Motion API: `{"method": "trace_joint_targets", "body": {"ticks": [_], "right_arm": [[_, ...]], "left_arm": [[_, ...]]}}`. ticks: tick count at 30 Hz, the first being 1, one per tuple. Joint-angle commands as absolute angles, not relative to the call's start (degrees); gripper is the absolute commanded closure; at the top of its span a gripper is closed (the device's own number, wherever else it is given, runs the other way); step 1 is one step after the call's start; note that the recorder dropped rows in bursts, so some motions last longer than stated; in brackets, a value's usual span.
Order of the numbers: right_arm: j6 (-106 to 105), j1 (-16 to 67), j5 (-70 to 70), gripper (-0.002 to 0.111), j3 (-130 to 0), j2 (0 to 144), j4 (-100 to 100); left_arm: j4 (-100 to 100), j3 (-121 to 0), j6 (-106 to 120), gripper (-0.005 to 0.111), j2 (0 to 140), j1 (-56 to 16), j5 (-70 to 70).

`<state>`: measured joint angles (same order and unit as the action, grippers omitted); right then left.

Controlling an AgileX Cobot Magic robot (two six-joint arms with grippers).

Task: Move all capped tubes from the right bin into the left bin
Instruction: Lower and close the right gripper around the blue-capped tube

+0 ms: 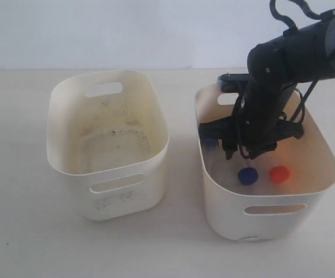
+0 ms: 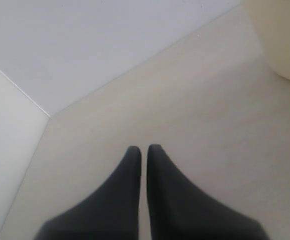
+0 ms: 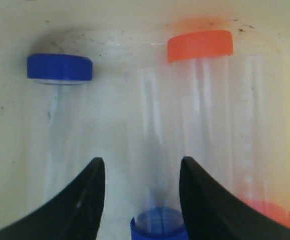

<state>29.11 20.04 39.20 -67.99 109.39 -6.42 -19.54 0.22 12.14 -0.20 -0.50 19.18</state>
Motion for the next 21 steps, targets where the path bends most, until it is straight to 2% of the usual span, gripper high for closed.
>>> {"method": "trace_joint_targets", "body": {"ticks": [1,16,19,21], "right_arm": [[27.74,19.98,39.18,0.062,-68.02,110.57,-5.76],[26.21,19.98,39.55,0.063,-68.02,113.35,-4.20],[26.21,19.98,39.55,0.078,-68.02,113.35,-4.20],[26.21,19.98,39.55,0.095,-68.02,113.35,-4.20]], "left_arm": [[-19.38,0.00,12.07,0.103,0.00,-0.56,18.90],[-19.38,0.00,12.07,0.103,0.00,-0.56,18.90],[-19.38,0.00,12.07,0.103,0.00,-0.56,18.90],[-19.38,0.00,12.07,0.103,0.00,-0.56,18.90]]}}
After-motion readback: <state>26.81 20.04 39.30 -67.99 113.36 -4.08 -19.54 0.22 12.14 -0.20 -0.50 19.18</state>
